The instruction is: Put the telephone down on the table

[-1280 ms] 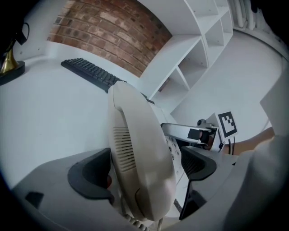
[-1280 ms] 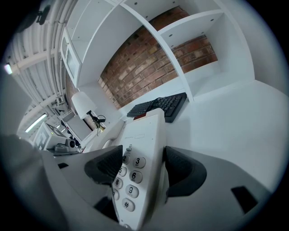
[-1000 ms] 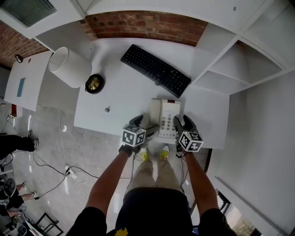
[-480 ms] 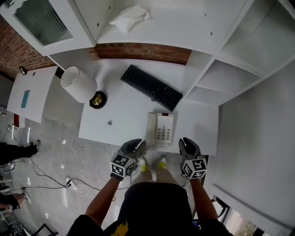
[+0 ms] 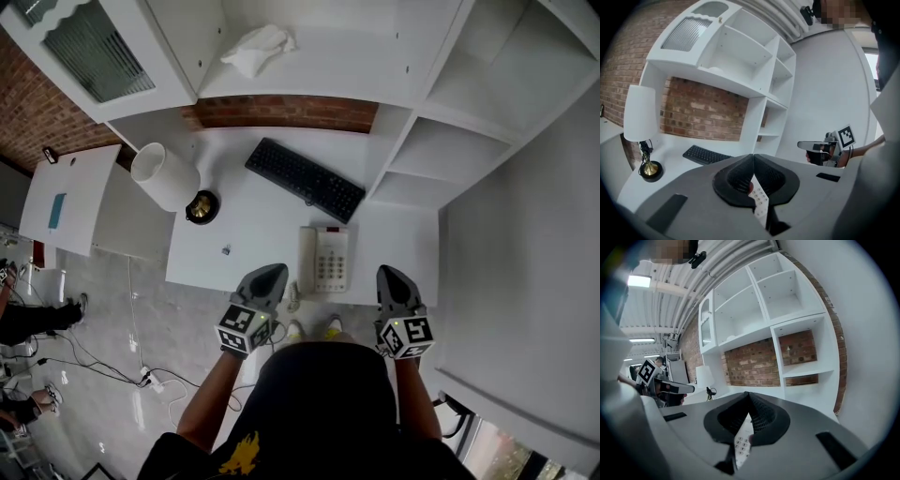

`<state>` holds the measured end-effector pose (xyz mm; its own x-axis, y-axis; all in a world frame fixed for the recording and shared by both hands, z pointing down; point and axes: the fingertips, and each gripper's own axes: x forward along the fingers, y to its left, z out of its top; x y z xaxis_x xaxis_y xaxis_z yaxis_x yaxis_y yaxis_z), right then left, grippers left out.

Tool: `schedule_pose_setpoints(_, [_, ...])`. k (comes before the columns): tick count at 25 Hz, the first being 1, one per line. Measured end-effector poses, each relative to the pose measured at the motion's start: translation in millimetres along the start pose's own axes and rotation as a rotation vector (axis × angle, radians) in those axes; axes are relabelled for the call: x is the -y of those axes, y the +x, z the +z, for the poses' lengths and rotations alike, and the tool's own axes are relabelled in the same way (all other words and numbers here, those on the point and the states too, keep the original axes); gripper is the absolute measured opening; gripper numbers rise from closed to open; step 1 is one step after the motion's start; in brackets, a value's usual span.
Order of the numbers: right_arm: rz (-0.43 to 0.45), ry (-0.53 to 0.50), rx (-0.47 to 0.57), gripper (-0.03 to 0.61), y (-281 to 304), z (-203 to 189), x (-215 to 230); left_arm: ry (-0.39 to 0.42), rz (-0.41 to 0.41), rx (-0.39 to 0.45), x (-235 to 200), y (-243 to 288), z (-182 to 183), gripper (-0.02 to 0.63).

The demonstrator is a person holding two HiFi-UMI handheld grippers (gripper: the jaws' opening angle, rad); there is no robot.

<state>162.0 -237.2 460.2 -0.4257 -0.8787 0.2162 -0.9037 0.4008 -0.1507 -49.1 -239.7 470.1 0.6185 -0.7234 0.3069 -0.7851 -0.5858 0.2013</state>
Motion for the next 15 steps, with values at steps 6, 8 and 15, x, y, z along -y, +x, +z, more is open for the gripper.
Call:
schedule_pose_setpoints(6, [-0.035, -0.017, 0.023, -0.003, -7, 16, 11, -0.009, 0.103, 0.044, -29, -12, 19, 0.020])
schedule_pose_setpoints(8, [-0.048, -0.018, 0.032, -0.003, -11, 21, 15, -0.041, 0.117, 0.062, -32, -17, 20, 0.019])
schedule_pose_setpoints(15, [-0.067, -0.019, 0.048, -0.003, -14, 34, 22, 0.207, 0.154, 0.028, -21, -22, 36, 0.019])
